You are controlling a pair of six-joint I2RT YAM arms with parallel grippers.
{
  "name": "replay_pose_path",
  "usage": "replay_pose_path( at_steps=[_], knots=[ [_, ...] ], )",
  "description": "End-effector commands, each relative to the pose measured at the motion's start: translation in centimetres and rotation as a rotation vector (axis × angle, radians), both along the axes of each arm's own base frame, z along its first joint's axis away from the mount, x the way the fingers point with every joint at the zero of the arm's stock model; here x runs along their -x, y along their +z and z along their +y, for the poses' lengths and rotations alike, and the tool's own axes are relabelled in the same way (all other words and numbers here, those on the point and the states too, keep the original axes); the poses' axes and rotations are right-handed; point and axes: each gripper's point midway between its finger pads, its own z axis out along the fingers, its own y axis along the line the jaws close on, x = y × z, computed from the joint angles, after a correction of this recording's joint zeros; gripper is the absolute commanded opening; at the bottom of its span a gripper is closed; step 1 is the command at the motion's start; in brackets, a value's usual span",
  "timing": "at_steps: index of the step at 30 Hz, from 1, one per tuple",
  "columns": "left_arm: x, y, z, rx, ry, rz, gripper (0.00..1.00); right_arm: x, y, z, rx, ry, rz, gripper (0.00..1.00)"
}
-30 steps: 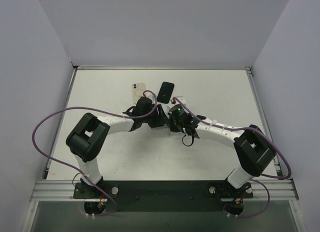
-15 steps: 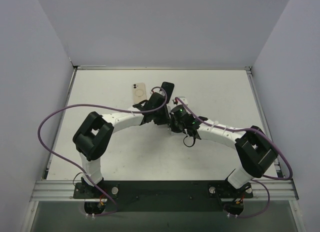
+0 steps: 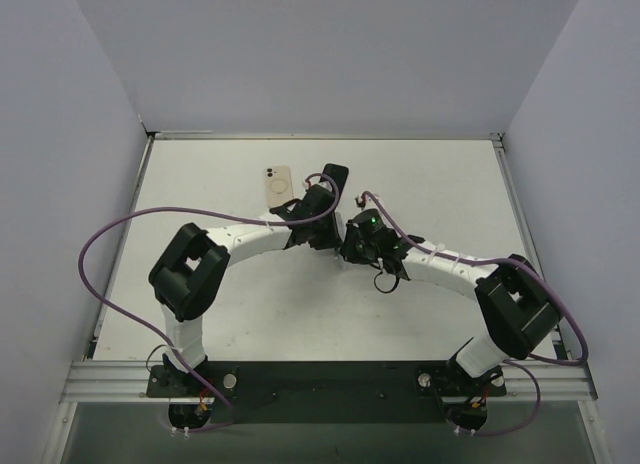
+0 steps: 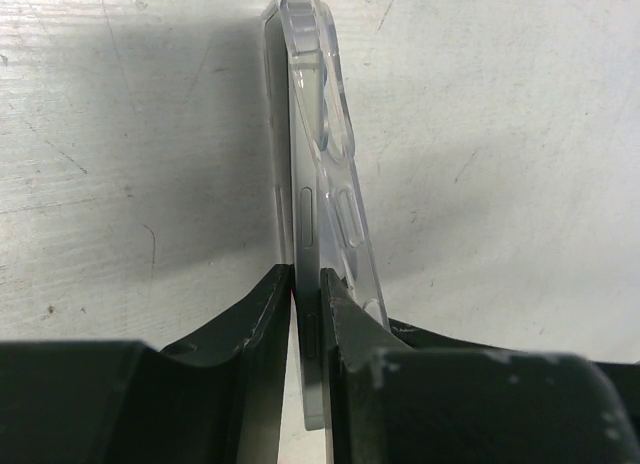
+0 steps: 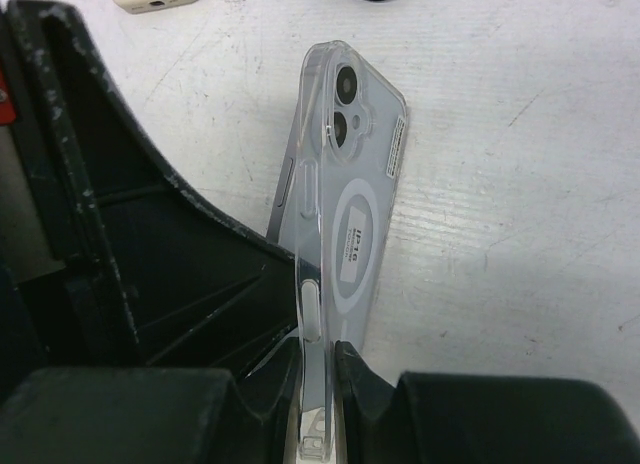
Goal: Take the phone out of the phone case
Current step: Remove the phone case from the phone.
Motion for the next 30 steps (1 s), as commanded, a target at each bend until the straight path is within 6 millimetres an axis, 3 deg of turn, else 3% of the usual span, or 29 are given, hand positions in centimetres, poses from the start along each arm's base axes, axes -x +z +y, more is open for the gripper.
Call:
replay_pose_path(
  at_steps=[1,6,9,16,21,25,29,30],
  knots=[
    [-0.5,-2.1,2.4,-0.081,0.047,-0.018,0.0,2.4,-1.9,-3.0,0.004,-0.054,0.15,0.0],
    [-0.5,1.0,1.9,-0.023,0.023,-0.05,0.0,1.4,-1.0,-6.0,0.078,-0.115,0.121,0.0],
    [-0.6,2.8,1.9,0.02,0.026,-0.067,0.0,1.7,-1.6,-7.8,0.118,-0.144,0.142,0.0],
    [-0.6,7.2,2.6,0.108,0.018,-0.12,0.0,1.3,-0.4,-9.0,0.083,-0.176,0.115,0.0],
    [-0.8,8.7,3.4,0.147,0.019,-0.132,0.0,0.5,1.7,-9.1,0.046,-0.186,0.081,0.0],
    [-0.6,10.1,3.5,0.222,-0.002,-0.146,0.0,-0.8,3.7,-9.3,0.001,-0.197,0.041,0.0],
    [0.2,10.7,3.5,0.277,-0.032,-0.145,0.0,-3.8,5.6,-11.2,-0.083,-0.275,0.023,0.0],
    [0.5,11.2,3.3,0.298,-0.053,-0.15,0.0,-5.5,6.6,-12.7,-0.117,-0.324,0.003,0.0]
  ],
)
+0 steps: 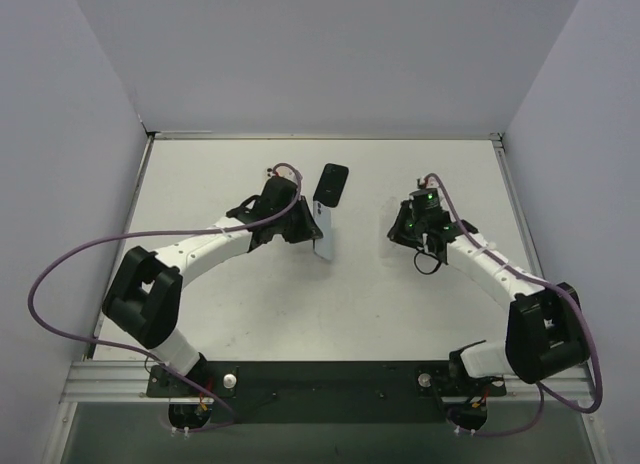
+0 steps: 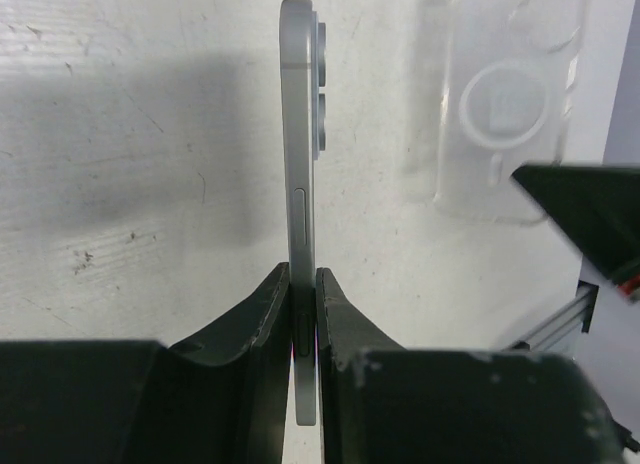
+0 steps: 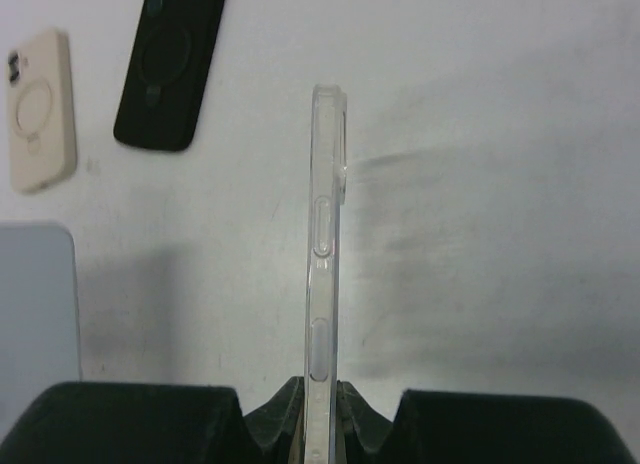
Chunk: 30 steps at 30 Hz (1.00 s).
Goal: Take the phone out of the phone case
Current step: Remove the phone case from the phone, then place the phone case at the center of the board.
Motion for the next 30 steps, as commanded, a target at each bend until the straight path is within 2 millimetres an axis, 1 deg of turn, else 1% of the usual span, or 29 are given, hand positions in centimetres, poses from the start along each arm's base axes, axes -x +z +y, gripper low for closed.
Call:
replay_pose_path(
  at_steps=[1,2,3,4,5,6,7,9,10,12,13,15,16,18,21,22,23,24,25,26,27,28,29,30],
  knots=[
    [0.4,5.2,-1.8,0.171,-0.09,-0.113,0.0,-5.1,3.8,-2.7,-0.115,-0.109,-0.073,0.0],
    [0.5,5.3,-1.9,0.179,-0.099,-0.118,0.0,-6.0,4.1,-3.2,-0.141,-0.14,-0.069,0.0],
    [1.0,5.3,-2.1,0.191,-0.12,-0.11,0.0,-8.2,5.4,-5.0,-0.166,-0.199,-0.112,0.0],
    [1.1,5.6,-2.4,0.208,-0.138,-0.121,0.0,-9.3,4.4,-5.5,-0.179,-0.22,-0.085,0.0],
    [1.3,5.9,-2.7,0.226,-0.151,-0.121,0.0,-10.4,4.3,-6.4,-0.198,-0.248,-0.088,0.0],
    [1.9,5.8,-3.0,0.245,-0.174,-0.107,0.0,-11.5,4.1,-7.7,-0.223,-0.295,-0.081,0.0],
    [2.0,6.3,-3.3,0.265,-0.187,-0.121,0.0,-13.2,3.7,-8.4,-0.233,-0.317,-0.072,0.0],
    [2.6,6.7,-3.6,0.292,-0.206,-0.114,0.0,-14.8,3.2,-9.5,-0.251,-0.357,-0.061,0.0],
    [2.7,7.1,-3.8,0.312,-0.215,-0.129,0.0,-15.9,2.3,-11.4,-0.266,-0.406,-0.047,0.0],
    [3.1,7.6,-4.0,0.334,-0.232,-0.129,0.0,-17.1,1.9,-12.5,-0.313,-0.443,-0.041,0.0],
    [3.2,7.8,-4.2,0.349,-0.239,-0.133,0.0,-17.6,1.0,-13.7,-0.322,-0.474,-0.025,0.01],
    [3.7,8.1,-4.7,0.378,-0.272,-0.124,0.0,-17.8,-0.3,-14.7,-0.343,-0.52,0.002,0.04],
    [3.9,8.1,-5.0,0.387,-0.279,-0.113,0.0,-17.9,-0.7,-15.7,-0.347,-0.542,-0.004,0.06],
    [4.1,8.0,-5.5,0.398,-0.293,-0.104,0.0,-17.8,-1.1,-16.4,-0.341,-0.563,0.001,0.11],
    [4.2,7.9,-5.9,0.41,-0.297,-0.098,0.0,-17.2,-1.6,-18.1,-0.31,-0.611,0.022,0.34],
    [4.2,7.8,-6.0,0.414,-0.297,-0.094,0.0,-16.4,-2.0,-18.4,-0.289,-0.628,0.057,0.47],
    [4.1,7.5,-6.0,0.411,-0.297,-0.087,0.0,-16.2,-1.8,-19.1,-0.258,-0.651,0.069,0.53],
    [4.0,7.5,-6.1,0.412,-0.298,-0.087,0.0,-15.7,-2.1,-20.0,-0.206,-0.685,0.085,0.56],
    [4.0,7.3,-6.2,0.412,-0.298,-0.082,0.0,-14.2,-2.6,-20.8,-0.143,-0.724,0.141,0.64],
    [4.0,6.9,-6.2,0.406,-0.296,-0.074,0.0,-13.7,-2.4,-21.3,-0.096,-0.753,0.155,0.69],
    [3.9,6.6,-6.1,0.401,-0.291,-0.069,0.0,-13.1,-2.0,-21.7,-0.063,-0.764,0.154,0.76],
    [3.9,6.3,-6.0,0.393,-0.281,-0.066,0.0,-12.6,-1.9,-22.5,-0.017,-0.79,0.149,0.77],
    [4.0,6.2,-5.8,0.389,-0.28,-0.066,0.0,-12.3,-1.6,-22.4,-0.002,-0.782,0.143,0.77],
    [4.2,5.5,-5.5,0.376,-0.272,-0.053,0.0,-11.6,-1.1,-22.5,0.005,-0.785,0.137,0.77]
  ],
)
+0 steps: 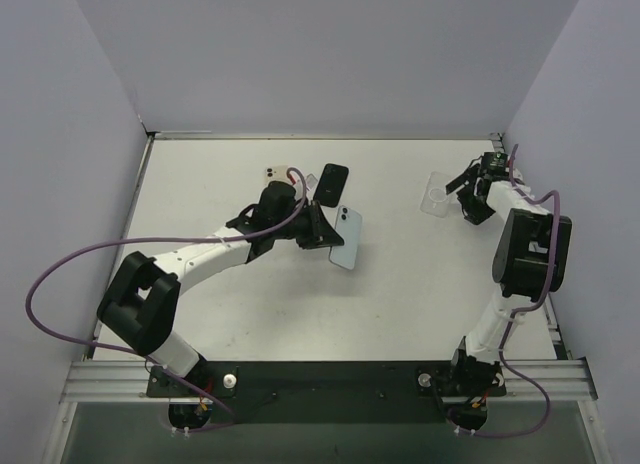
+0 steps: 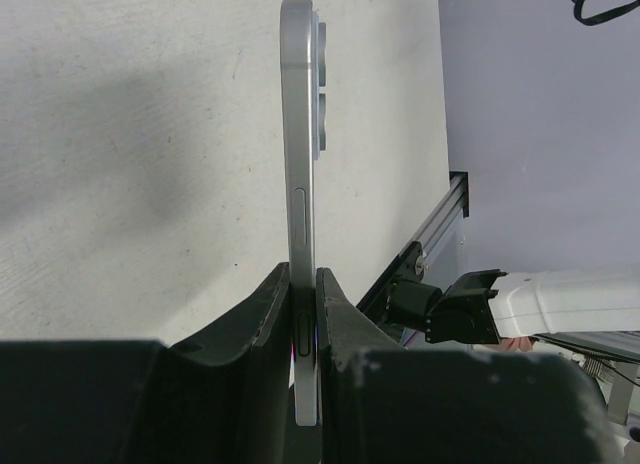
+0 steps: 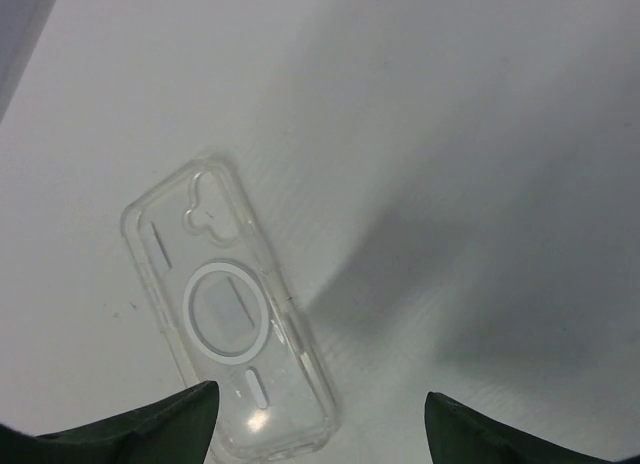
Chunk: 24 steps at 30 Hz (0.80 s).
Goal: Take the phone out of the phone case
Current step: Place the phone case at the center of the board, then place the phone at the center of the board.
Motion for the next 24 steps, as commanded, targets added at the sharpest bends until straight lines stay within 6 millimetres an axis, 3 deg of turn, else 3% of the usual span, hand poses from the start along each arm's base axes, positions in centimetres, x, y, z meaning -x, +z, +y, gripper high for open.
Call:
replay_pose_path(
  at_steps=[1,5,6,11,15,16,19,23,24],
  knots=[
    [-0.3,1.2,-0.3,0.053,-0.008,-0.051,0.0,3.4,2.7,-1.7,0.144,-0.046,0.066,0.78],
    [0.3,-0.6,1.1,0.076,-0.005,-0.006,0.0,4.8,3.5,1.1,0.122,0.027,0.028,0.78],
    [0.5,-1.8,2.1,0.094,0.021,0.018,0.0,4.9,4.4,2.7,0.13,0.07,-0.002,0.78],
    [2.3,-4.5,4.1,0.107,0.037,0.087,0.0,6.5,4.1,6.4,0.215,0.177,0.014,0.78],
    [3.8,-6.3,4.9,0.076,0.049,0.118,0.0,6.2,4.1,9.9,0.214,0.275,0.005,0.78],
    [4.1,-7.4,5.3,0.057,0.074,0.126,0.0,6.2,4.2,11.6,0.223,0.327,0.001,0.78],
    [4.4,-8.0,5.5,0.06,0.092,0.124,0.0,5.5,3.9,14.7,0.219,0.408,0.016,0.78],
    [4.4,-10.4,6.8,-0.037,0.148,0.16,0.0,4.6,3.1,18.6,0.194,0.5,0.044,0.78],
    [4.1,-10.9,7.3,-0.073,0.17,0.151,0.0,4.0,3.9,19.5,0.192,0.513,0.035,0.78]
  ],
)
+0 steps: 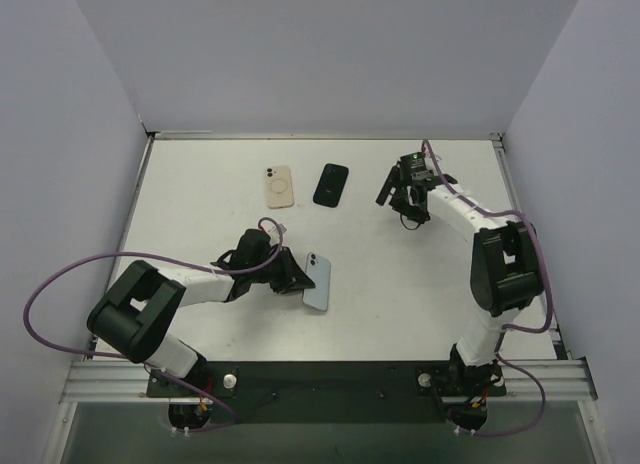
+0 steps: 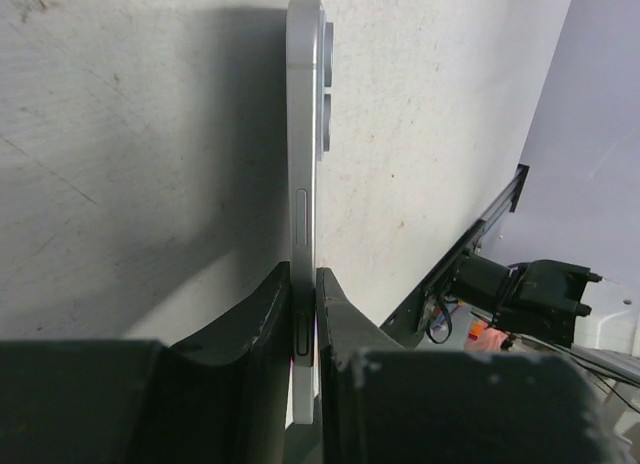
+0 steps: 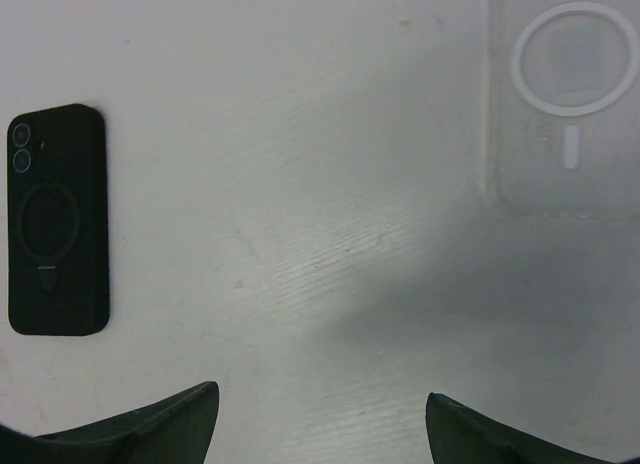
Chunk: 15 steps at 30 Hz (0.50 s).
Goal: Take the phone out of the phone case
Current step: Place the phone at the center of the board.
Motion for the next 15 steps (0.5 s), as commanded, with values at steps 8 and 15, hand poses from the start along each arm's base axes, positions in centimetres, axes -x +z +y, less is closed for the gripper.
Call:
replay_pose_path(
  at_steps=[8,15],
  knots=[
    [-1.9,0.4,2.5,-0.172,0.098,-0.096,0.35,-3.7,1.3,8.9,0.062,0.153,0.035,0.78],
    [-1.8,1.5,4.2,-0.25,0.101,-0.123,0.8,-6.6,1.0,13.5,0.092,0.166,0.041,0.8]
  ],
)
